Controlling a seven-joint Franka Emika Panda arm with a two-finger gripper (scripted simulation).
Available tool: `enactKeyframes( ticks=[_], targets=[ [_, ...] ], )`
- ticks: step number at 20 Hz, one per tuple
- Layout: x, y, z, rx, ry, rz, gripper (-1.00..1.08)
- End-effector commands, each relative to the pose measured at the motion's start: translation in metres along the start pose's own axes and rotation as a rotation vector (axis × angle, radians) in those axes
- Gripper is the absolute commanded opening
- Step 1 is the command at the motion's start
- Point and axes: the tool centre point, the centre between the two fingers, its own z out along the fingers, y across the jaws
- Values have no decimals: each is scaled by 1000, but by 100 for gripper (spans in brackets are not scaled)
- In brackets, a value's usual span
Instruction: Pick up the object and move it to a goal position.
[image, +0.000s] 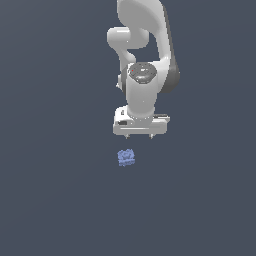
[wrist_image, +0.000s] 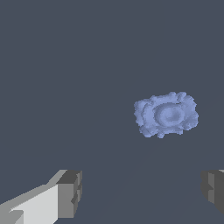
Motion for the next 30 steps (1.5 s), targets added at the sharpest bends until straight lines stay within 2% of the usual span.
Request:
enactKeyframes(
  ticks=[1,8,30],
  targets=[
    [1,1,2,0,0,36,100],
    [6,7,8,1,0,191,100],
    [26,34,35,-9,13,837,100]
  ],
)
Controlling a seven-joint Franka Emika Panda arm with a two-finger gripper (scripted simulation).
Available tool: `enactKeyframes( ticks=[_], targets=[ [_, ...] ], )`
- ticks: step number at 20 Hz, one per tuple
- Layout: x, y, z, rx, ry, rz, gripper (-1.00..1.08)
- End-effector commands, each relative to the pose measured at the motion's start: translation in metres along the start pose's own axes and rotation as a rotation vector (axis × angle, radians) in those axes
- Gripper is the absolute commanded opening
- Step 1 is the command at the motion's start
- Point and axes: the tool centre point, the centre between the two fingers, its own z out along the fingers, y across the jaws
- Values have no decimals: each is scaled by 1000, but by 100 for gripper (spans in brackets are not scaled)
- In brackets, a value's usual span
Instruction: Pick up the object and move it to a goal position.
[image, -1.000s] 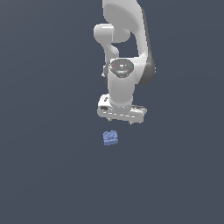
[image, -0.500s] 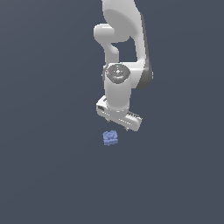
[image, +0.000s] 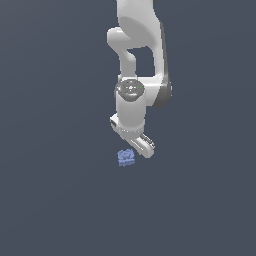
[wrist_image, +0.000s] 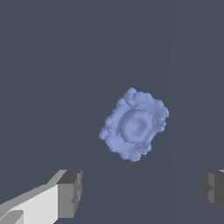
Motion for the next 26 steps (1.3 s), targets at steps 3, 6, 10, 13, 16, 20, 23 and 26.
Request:
enactKeyframes(
  ticks=[3,6,10,13,16,20,23,26],
  targets=[
    [7,1,5,-1,6,133,100],
    [11,2,9,-2,10,221,100],
    [17,3,13,-3,17,335,100],
    [21,4,15,-3,22,408,100],
    [24,5,17,-2,26,468,100],
    [27,5,19,-2,30,527,100],
    [29,6,20,-2,33,556,100],
    [30,6,21,-1,34,571,100]
  ],
)
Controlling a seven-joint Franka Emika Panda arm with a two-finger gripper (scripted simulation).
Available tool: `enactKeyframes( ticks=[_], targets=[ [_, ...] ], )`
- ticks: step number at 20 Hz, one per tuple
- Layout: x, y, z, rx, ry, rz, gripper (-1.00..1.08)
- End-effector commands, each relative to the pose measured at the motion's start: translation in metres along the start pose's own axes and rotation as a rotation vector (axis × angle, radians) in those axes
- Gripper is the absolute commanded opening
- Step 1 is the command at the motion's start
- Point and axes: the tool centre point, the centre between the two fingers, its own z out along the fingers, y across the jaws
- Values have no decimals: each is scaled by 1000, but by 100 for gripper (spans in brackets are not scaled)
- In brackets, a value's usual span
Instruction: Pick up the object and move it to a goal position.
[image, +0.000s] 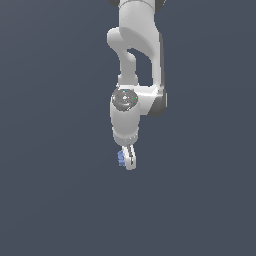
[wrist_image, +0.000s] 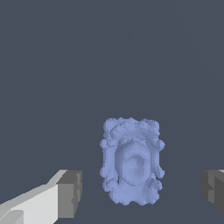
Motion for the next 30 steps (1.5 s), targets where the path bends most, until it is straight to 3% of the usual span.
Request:
enactKeyframes(
  ticks=[1,20,21,30],
  targets=[
    [1,0,0,0,1,12,100],
    [1,0,50,0,1,12,100],
    [1,0,50,0,1,12,-100],
    [1,0,50,0,1,12,-100]
  ],
)
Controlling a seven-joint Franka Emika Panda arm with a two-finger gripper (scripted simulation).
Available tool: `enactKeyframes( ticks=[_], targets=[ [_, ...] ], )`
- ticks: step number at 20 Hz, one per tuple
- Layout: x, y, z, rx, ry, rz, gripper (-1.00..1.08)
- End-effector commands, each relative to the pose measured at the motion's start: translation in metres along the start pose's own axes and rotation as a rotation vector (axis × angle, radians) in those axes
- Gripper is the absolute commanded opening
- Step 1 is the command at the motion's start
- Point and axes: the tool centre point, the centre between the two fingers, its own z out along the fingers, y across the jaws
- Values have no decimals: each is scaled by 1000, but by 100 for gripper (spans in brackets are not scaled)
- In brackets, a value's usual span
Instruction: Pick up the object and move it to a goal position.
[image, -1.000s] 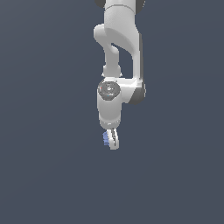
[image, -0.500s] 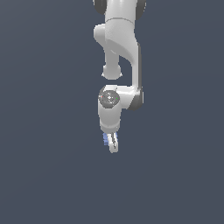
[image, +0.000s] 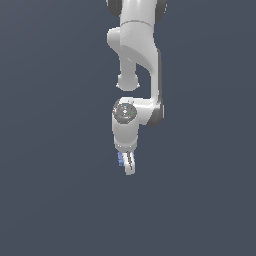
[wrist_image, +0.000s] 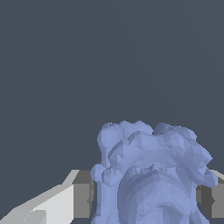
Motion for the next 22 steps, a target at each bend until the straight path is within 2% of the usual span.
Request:
enactKeyframes(
  ticks=[1,6,11,22],
  targets=[
    [0,0,0,0,0,0,-100],
    [3,0,-8,0,0,0,-100],
    [13,1,-34,0,0,1,-100],
    [55,5,-142,-1,0,2,-100]
  ],
)
